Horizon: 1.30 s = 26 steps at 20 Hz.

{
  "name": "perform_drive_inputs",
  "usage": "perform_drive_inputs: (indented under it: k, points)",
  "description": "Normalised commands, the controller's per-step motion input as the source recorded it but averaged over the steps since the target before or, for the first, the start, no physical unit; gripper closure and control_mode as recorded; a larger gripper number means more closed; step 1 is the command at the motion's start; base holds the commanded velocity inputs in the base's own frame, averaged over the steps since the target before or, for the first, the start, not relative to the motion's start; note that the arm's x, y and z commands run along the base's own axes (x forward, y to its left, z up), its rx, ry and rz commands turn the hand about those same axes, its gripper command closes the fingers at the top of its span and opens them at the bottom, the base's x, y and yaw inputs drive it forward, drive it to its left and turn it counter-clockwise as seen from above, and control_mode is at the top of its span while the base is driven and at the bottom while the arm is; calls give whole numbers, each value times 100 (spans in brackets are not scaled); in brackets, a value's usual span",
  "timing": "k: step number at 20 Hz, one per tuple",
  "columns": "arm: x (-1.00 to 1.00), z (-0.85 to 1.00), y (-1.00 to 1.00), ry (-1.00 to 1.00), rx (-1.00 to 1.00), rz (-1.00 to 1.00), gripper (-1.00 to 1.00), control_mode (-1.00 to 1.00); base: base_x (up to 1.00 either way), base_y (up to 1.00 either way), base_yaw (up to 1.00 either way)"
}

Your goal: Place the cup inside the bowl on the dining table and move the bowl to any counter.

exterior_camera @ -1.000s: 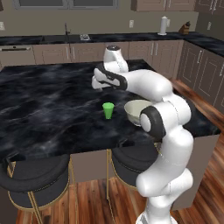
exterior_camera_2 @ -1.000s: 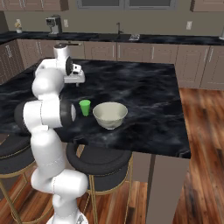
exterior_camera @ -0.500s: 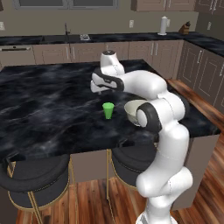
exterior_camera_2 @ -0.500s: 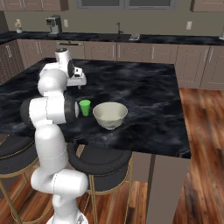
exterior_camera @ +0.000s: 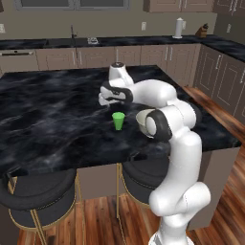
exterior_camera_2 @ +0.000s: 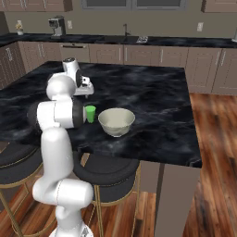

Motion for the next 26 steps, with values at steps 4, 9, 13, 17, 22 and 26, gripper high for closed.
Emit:
perform_drive_inputs:
  k: [4, 9, 13, 17, 22, 26]
  points:
    - [8, -19, 0, 3, 0, 0, -100, -100, 0, 0, 0]
    - [5, -14, 0, 5, 0, 0, -100, -100, 0, 0, 0]
    - [16, -20, 0, 3, 0, 0, -100, -100, 0, 0, 0]
    - [22, -19, 0, 2, 0, 0, -100, -100, 0, 0, 0]
    - [25, -11, 0, 5, -1, 0, -100, -100, 0, 0, 0]
    - [20, -6, 0, 6, -1, 0, -100, -100, 0, 0, 0]
